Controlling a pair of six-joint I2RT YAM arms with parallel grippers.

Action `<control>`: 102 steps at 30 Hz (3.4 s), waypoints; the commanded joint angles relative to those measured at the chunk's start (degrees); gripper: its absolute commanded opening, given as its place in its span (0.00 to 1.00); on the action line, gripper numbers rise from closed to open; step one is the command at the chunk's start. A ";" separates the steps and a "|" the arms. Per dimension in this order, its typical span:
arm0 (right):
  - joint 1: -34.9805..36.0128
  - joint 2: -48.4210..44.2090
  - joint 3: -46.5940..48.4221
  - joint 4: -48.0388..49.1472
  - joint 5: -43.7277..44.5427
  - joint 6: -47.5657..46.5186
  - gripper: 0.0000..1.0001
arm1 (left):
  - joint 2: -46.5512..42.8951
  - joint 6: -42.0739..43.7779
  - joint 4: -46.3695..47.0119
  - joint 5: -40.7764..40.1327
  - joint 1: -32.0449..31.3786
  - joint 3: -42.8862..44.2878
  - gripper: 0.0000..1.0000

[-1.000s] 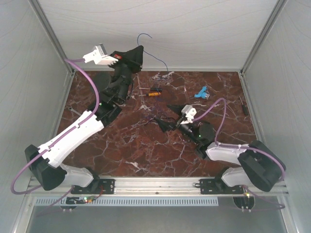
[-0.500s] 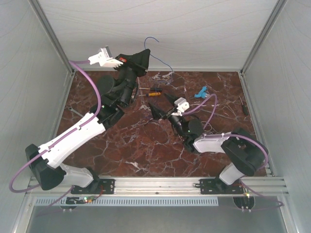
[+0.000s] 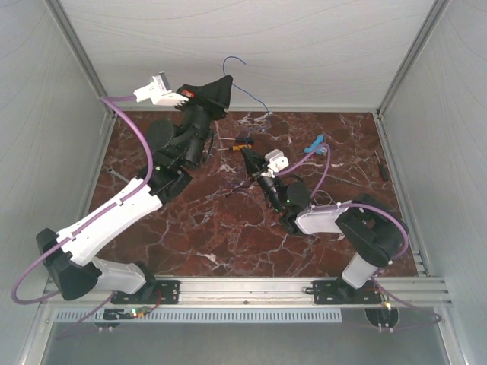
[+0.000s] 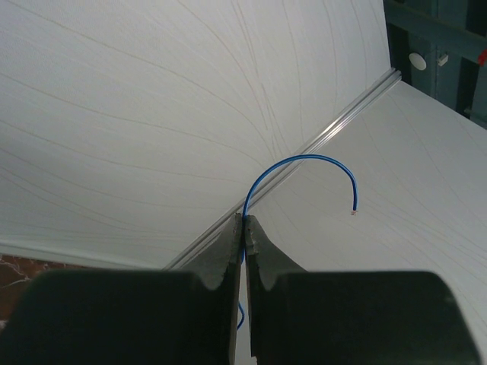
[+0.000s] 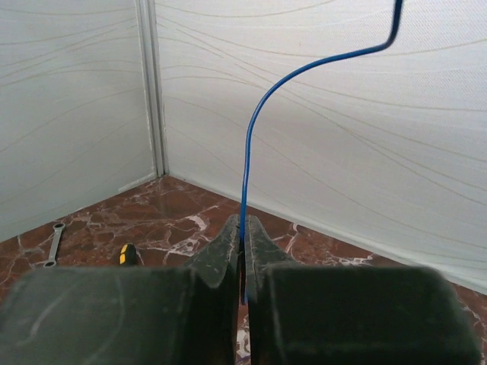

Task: Zip-tie the wires
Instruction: Straighten the cable at the center of the board.

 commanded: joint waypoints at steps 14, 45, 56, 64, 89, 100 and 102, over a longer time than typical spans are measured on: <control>-1.58 -33.75 3.75 -66.64 -0.71 18.01 0.00 | 1.09 14.17 2.31 -5.13 0.02 0.77 0.00; -27.92 -48.19 3.63 -139.66 -8.72 55.58 0.00 | 36.94 0.19 -12.43 10.67 -1.94 11.61 0.00; -29.38 -49.45 2.02 -147.65 3.04 69.87 0.00 | 46.90 -2.38 -15.29 14.66 -4.44 17.04 0.00; -31.05 -48.10 0.63 -146.88 2.03 72.37 0.00 | 51.87 -2.93 -16.90 16.14 -5.18 19.64 0.00; -36.28 -35.20 -4.91 -137.41 -9.35 66.03 0.00 | 61.79 -1.52 -20.29 19.60 -6.03 25.09 0.00; -36.45 -37.62 -5.18 -137.17 -9.22 64.33 0.23 | 57.84 -1.12 -17.66 18.30 -5.99 17.72 0.00; -36.43 -38.71 -5.15 -137.35 -8.88 64.33 0.30 | 57.52 -0.95 -18.27 17.78 -6.00 17.18 0.00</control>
